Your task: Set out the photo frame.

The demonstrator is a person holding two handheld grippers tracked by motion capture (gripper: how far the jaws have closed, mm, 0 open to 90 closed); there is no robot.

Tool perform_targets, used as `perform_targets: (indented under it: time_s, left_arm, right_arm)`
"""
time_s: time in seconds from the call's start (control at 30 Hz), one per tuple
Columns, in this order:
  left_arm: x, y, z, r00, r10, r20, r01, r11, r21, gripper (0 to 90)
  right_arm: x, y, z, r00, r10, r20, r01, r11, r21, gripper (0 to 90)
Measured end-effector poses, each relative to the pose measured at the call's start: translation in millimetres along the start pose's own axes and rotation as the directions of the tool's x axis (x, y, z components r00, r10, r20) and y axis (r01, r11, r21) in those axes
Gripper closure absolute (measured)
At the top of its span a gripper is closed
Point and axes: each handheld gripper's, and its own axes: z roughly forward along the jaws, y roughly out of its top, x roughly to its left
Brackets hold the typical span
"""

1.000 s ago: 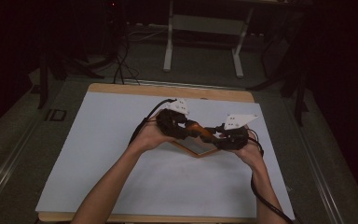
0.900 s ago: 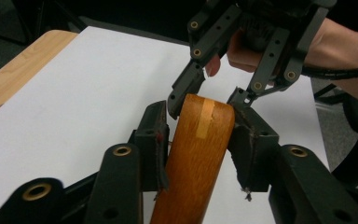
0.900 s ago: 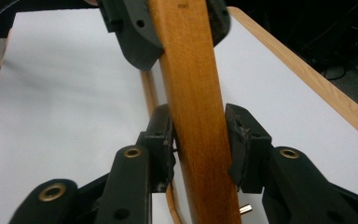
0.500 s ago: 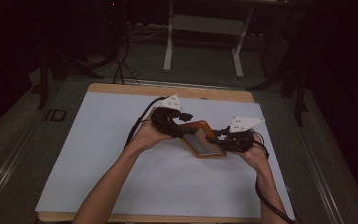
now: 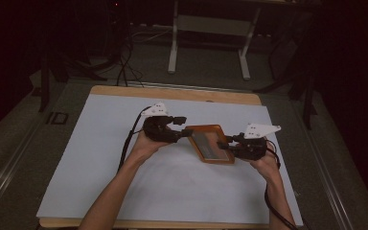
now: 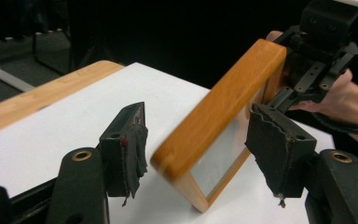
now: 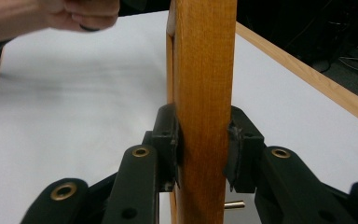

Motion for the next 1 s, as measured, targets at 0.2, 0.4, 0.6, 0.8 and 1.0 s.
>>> perform_targets:
  time_s: [0.2,0.4,0.6,0.8,1.0]
  left_arm:
    - [3.0,-19.2,14.9,0.9992,-0.026,0.031,0.025,0.9995,0.02,37.3]
    - [-6.1,-29.6,36.1,0.9991,0.01,0.041,-0.013,0.9968,0.079,39.6]
    - [-12.3,-33.0,49.8,0.9993,0.033,0.017,-0.034,0.9944,0.1,46.5]
    - [-12.1,-33.1,60.1,0.9991,0.04,0.012,-0.041,0.9926,0.115,50.1]
    - [-11.4,-38.6,73.5,0.9992,0.027,0.03,-0.031,0.9875,0.155,50.1]
  right_arm:
    - [3.0,-2.7,-2.9,0.9999,-0.008,0.007,0.008,1.0,0.001,68.8]
    - [3.4,-9.7,-7.5,0.9999,0.008,0.009,-0.008,1.0,-0.018,68.9]
    - [4.6,-15.1,-11.9,0.9999,0.011,0.008,-0.011,1.0,-0.021,68.9]
    - [1.7,-21.3,-15.9,0.9994,0.032,0.012,-0.031,0.999,-0.029,68.8]
    - [-0.7,-26.0,-18.9,0.9983,0.054,0.021,-0.053,0.998,-0.031,68.8]
